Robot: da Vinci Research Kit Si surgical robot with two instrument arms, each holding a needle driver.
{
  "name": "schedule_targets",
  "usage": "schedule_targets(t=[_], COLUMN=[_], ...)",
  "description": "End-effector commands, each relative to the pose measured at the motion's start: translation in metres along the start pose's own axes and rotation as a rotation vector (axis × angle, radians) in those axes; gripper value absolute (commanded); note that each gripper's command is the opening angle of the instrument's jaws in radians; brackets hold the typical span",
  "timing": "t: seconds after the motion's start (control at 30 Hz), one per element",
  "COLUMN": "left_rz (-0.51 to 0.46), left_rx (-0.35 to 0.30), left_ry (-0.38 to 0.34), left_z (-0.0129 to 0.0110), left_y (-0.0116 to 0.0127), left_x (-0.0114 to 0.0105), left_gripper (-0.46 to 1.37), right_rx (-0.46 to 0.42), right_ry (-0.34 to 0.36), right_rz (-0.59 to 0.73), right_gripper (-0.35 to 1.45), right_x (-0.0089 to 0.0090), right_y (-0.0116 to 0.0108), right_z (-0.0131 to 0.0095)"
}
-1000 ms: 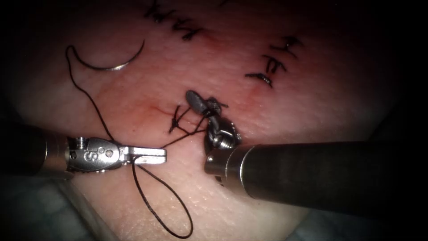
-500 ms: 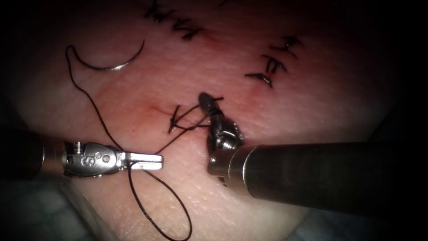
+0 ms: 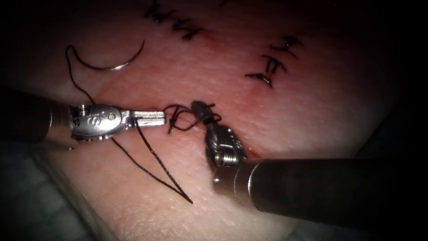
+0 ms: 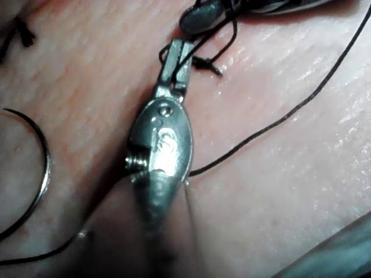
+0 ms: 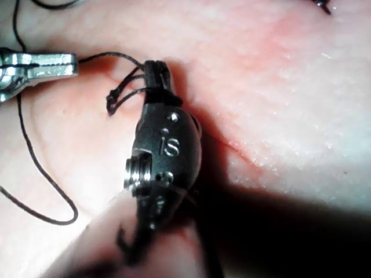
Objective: Wound Closure
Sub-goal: Move the right arm down and the left arm up to tie the knot
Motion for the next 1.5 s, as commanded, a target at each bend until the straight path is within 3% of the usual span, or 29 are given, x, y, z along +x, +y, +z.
schedule_targets(t=[0.03,0.27,0.63,0.9,1.13,1.5], left_rz=[0.004,0.001,0.005,-0.009,-0.004,-0.002], left_rx=[-0.004,-0.006,-0.047,-0.064,-0.077,-0.054], left_ry=[-0.010,-0.029,-0.032,-0.025,-0.018,-0.024], left_z=[0.0001,0.0015,0.0034,0.0065,0.0089,0.0100], left_y=[-0.0009,-0.0071,-0.0108,-0.0148,-0.0186,-0.0237], left_x=[-0.0001,-0.0019,-0.0034,-0.0038,-0.0048,-0.0057], left_gripper=[-0.35,-0.35,-0.35,-0.35,-0.35,-0.35], right_rx=[0.009,0.081,0.156,0.223,0.259,0.293], right_ry=[0.000,-0.023,-0.047,-0.062,-0.117,-0.194], right_rz=[-0.009,-0.080,-0.175,-0.275,-0.323,-0.345], right_gripper=[-0.35,-0.35,-0.35,-0.35,-0.35,-0.35], right_x=[0.0000,-0.0005,-0.0007,-0.0012,-0.0018,-0.0028], right_y=[-0.0001,-0.0014,-0.0021,-0.0027,-0.0034,-0.0046], right_z=[-0.0002,-0.0013,-0.0019,-0.0023,-0.0027,-0.0039])
